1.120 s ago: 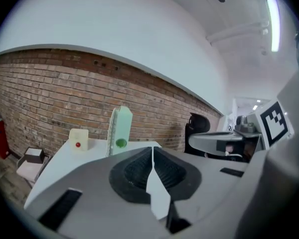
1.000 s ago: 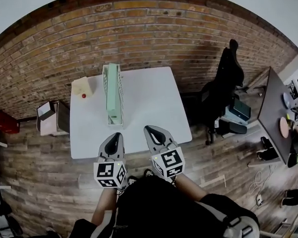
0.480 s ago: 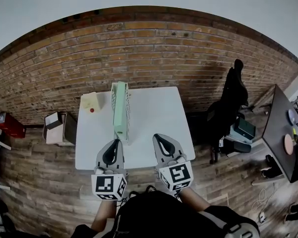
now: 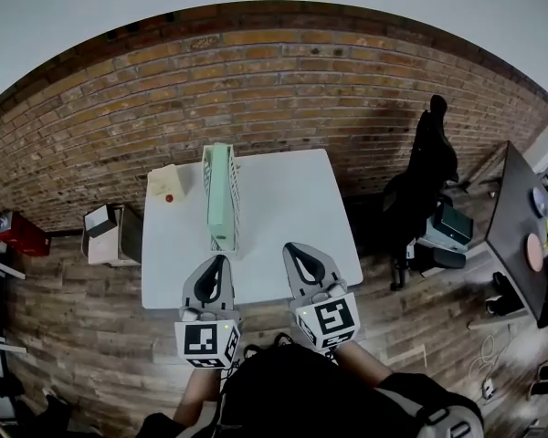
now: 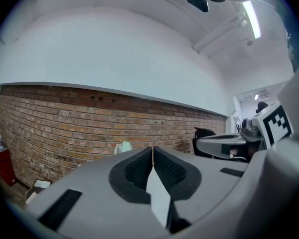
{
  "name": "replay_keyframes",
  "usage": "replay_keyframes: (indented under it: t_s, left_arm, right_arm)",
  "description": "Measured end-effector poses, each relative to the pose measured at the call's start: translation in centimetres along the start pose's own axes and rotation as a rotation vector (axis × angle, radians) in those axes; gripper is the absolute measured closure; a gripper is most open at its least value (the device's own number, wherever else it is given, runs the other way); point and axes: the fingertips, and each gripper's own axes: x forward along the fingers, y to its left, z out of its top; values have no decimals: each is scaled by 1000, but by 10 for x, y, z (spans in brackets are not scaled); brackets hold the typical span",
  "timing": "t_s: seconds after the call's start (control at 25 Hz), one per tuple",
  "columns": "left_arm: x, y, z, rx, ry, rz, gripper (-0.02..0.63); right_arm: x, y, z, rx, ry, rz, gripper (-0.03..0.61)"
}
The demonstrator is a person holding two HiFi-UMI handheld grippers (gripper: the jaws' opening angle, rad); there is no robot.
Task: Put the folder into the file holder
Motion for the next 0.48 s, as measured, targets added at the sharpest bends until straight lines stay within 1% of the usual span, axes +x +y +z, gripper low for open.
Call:
replay_keyframes:
  t_s: [0.12, 0.28, 0.48]
  left_arm:
    - [-1, -2, -1, 2, 3, -6, 584]
    - [-4, -4, -5, 11, 14, -13, 584]
    - [-6, -3, -7, 9, 17, -8, 584]
  right_arm:
    - [-2, 2, 1, -4, 0, -2, 569]
    - [-10, 0, 6, -20, -21, -32, 571]
    - [-11, 2, 2, -7, -17, -22, 571]
